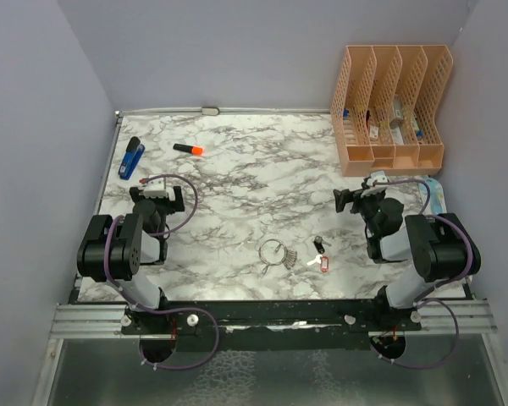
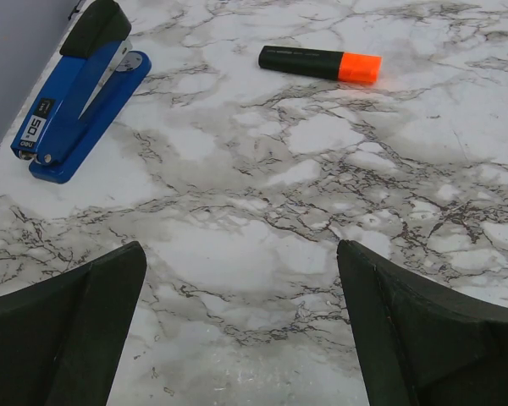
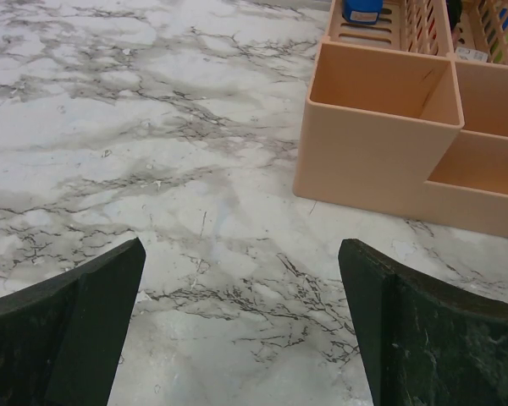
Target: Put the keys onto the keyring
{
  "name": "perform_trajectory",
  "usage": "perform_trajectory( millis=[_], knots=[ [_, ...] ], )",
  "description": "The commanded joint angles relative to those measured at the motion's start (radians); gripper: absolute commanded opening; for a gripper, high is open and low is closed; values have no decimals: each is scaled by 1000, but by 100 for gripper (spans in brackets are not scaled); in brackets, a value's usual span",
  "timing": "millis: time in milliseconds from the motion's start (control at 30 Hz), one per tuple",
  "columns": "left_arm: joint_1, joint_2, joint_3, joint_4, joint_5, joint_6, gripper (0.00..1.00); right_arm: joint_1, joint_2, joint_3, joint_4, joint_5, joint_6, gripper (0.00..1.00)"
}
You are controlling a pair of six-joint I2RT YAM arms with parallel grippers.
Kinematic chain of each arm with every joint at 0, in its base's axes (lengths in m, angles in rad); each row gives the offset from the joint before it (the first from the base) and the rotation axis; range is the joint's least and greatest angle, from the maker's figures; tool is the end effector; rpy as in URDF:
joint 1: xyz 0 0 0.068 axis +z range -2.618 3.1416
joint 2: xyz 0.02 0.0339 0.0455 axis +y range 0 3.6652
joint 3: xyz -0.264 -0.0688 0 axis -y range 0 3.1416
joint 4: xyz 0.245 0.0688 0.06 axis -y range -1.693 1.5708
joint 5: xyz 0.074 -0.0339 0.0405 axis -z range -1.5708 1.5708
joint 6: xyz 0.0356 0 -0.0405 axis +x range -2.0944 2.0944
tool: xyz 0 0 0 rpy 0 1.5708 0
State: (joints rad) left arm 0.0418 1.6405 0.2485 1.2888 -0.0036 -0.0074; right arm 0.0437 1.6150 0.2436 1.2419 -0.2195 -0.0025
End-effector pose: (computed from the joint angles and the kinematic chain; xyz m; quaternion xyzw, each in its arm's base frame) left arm 0.2498 0.0106 0.1351 -0.0195 0.7424 0.0129 0.6696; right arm 0.2463 0.0185 0.1349 -0.0895 0.7450 0.0958 0.6541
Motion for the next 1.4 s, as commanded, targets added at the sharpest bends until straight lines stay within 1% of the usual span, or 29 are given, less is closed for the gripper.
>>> perform_trajectory(
  millis=[0, 367, 433, 533, 567, 600, 633, 667, 767, 867, 967, 1000, 1067, 1100, 1167, 1233, 1300, 1367],
  knots=[
    [-5, -2, 14, 1, 24, 7, 99, -5, 6, 3, 37, -17, -14, 99],
    [-5, -1, 15, 1, 24, 9, 99, -5, 5, 4, 37, -16, -13, 99],
    [-5, -3, 12, 5, 30, 8, 99, -5, 9, 18, 16, -14, -15, 99],
    [-9, -41, 5, -9, 165, 65, 96, -5, 2, 8, 26, -16, -16, 99],
    [-14, -52, -1, -30, 162, 73, 96, -4, 2, 7, 30, -13, -15, 99],
    [-16, -43, -12, 5, 163, 71, 96, -5, -12, 11, 23, 5, -5, 99],
    [-16, -43, -9, 17, 164, 72, 94, -4, -46, 24, -22, 29, 2, 99],
    [-16, -51, -5, -12, 165, 73, 93, -4, -98, 47, -113, 50, 6, 99],
    [-16, -46, -3, -4, 166, 74, 92, -4, -262, 146, -421, 78, 2, 99],
    [-16, -47, -10, 3, 165, 73, 97, -4, -361, 274, -687, 56, 14, 99],
    [-16, -63, -19, 19, 149, 63, 99, 0, -409, 362, -874, 9, 49, 100],
    [-16, -102, -1, -64, 153, 60, 99, 3, -416, 381, -934, -18, 60, 99],
    [-16, -212, 78, -290, 171, 70, 99, 20, -425, 399, -979, -78, 75, 93],
    [-16, -260, 99, -339, 184, 80, 99, 39, -425, 405, -1002, -90, 76, 90],
    [-16, -345, 92, -361, 235, 134, 99, 93, -417, 433, -1070, -93, 57, 83],
    [-16, -400, 78, -396, 311, 189, 99, 190, -394, 470, -1153, -65, 9, 81],
    [-16, -418, 108, -519, 361, 198, 99, 276, -367, 509, -1248, -21, -58, 79],
    [-16, -420, 144, -633, 414, 193, 98, 325, -353, 532, -1309, 13, -90, 77]
  ],
)
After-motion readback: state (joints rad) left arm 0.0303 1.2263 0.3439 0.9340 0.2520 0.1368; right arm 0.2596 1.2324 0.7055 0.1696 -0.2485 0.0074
